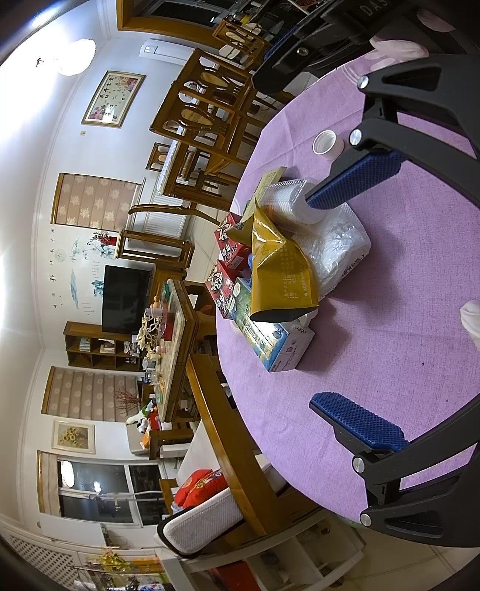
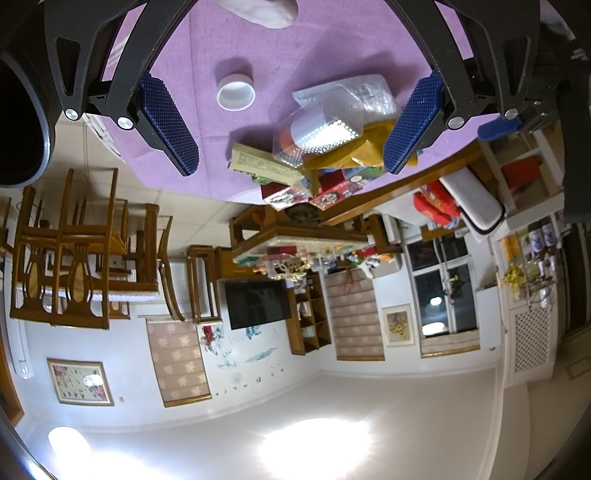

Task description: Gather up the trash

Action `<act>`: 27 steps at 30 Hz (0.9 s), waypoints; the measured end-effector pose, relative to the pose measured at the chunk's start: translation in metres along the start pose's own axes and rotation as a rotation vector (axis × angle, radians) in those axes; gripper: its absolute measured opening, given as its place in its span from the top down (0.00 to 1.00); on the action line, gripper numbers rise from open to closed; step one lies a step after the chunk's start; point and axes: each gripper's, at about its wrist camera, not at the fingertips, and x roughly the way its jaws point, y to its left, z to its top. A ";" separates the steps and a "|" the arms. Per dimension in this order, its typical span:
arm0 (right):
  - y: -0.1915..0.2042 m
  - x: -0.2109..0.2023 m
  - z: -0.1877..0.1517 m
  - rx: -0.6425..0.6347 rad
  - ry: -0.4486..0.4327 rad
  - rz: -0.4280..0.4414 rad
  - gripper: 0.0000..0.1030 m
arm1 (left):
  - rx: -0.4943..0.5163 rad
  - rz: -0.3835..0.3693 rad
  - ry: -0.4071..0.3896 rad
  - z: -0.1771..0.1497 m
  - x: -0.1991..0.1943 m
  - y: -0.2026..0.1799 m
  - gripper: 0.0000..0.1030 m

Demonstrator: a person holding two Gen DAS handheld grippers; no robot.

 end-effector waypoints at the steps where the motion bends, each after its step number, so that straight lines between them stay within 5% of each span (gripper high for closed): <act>1: 0.000 0.001 -0.001 0.000 0.000 0.000 0.04 | 0.000 0.000 0.000 0.000 0.000 0.000 0.05; 27: -0.001 0.001 0.000 0.007 0.004 0.001 0.04 | -0.003 -0.001 0.002 0.000 0.000 0.000 0.05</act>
